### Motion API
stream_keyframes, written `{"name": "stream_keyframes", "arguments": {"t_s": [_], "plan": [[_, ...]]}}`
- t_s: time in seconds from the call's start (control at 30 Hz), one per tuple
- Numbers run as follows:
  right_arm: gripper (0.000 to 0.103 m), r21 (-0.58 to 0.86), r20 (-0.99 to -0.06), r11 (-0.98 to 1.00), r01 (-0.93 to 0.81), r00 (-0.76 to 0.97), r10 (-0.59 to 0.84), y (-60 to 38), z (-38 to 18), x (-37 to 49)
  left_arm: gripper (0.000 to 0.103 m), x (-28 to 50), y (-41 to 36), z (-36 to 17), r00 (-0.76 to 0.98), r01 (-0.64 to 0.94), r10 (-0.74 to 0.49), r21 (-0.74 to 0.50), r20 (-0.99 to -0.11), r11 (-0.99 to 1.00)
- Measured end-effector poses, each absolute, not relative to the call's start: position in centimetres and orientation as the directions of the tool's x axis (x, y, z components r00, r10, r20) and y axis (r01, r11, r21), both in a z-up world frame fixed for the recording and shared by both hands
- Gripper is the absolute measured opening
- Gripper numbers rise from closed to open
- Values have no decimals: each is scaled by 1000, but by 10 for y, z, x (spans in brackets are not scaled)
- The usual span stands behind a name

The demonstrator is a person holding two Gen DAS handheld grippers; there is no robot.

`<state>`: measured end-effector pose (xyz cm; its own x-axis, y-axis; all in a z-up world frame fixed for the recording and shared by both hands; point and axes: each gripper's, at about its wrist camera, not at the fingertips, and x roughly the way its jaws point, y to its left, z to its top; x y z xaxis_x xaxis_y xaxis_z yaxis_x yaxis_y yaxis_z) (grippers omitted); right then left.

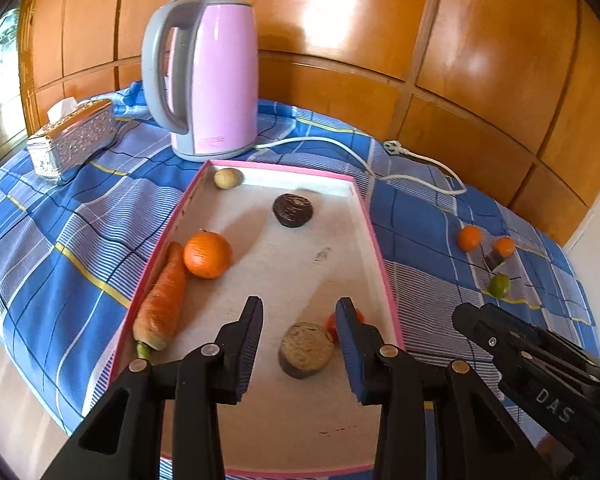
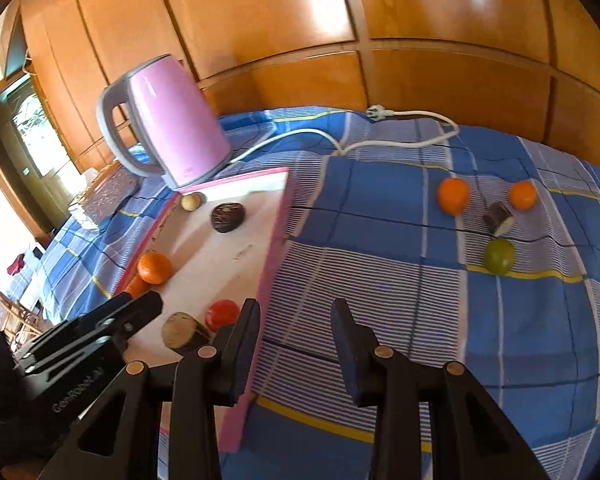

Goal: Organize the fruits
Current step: 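Withdraw both tools from the tray toward the remaining fruits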

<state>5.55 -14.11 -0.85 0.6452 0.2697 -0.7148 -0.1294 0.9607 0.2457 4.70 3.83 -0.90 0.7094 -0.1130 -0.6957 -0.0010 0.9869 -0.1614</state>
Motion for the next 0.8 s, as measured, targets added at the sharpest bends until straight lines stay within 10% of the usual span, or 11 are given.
{"name": "stream_keyframes", "arguments": {"t_s": [0.8], "plan": [[37, 243, -761, 956, 164, 643, 83, -247, -39, 46, 38, 58, -40, -16, 644, 185, -257, -179, -721, 966]]}}
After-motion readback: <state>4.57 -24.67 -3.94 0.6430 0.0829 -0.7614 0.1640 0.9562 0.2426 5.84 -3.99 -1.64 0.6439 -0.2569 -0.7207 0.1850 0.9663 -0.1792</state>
